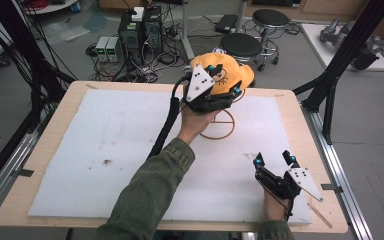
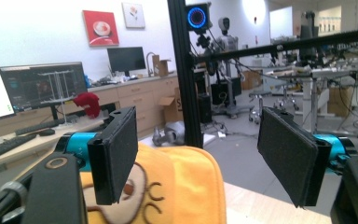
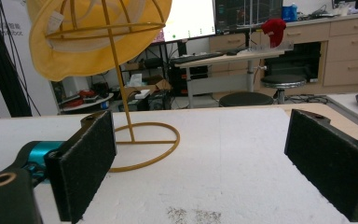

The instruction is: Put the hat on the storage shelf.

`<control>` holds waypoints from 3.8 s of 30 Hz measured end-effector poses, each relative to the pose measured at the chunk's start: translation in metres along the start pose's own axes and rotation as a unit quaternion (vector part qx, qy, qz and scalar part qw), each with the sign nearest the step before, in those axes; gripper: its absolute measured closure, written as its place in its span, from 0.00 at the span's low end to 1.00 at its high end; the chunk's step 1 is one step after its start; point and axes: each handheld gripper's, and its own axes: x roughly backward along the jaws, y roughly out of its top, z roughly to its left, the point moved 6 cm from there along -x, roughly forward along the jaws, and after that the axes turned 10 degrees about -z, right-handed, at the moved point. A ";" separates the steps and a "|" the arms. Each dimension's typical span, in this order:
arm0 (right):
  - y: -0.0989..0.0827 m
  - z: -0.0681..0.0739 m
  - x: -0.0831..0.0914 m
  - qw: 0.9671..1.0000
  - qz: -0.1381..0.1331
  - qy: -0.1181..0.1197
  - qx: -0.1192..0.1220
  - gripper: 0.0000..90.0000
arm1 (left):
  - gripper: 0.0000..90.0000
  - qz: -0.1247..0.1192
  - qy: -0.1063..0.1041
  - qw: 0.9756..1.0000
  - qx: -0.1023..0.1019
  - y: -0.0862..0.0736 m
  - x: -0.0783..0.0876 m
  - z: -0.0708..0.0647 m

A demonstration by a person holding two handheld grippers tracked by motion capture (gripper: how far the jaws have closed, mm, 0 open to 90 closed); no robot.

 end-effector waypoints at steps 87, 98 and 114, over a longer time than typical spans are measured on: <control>-0.003 0.004 0.000 1.000 0.012 0.007 0.003 0.09 | 0.26 0.036 0.229 0.973 -0.006 -0.007 0.315 0.135; -0.003 0.003 0.001 1.000 0.013 0.006 0.005 0.09 | 0.26 0.075 0.247 0.966 -0.009 -0.039 0.338 0.133; -0.003 0.004 0.001 1.000 0.014 0.007 0.003 0.09 | 0.26 0.090 0.268 0.959 0.016 -0.063 0.361 0.130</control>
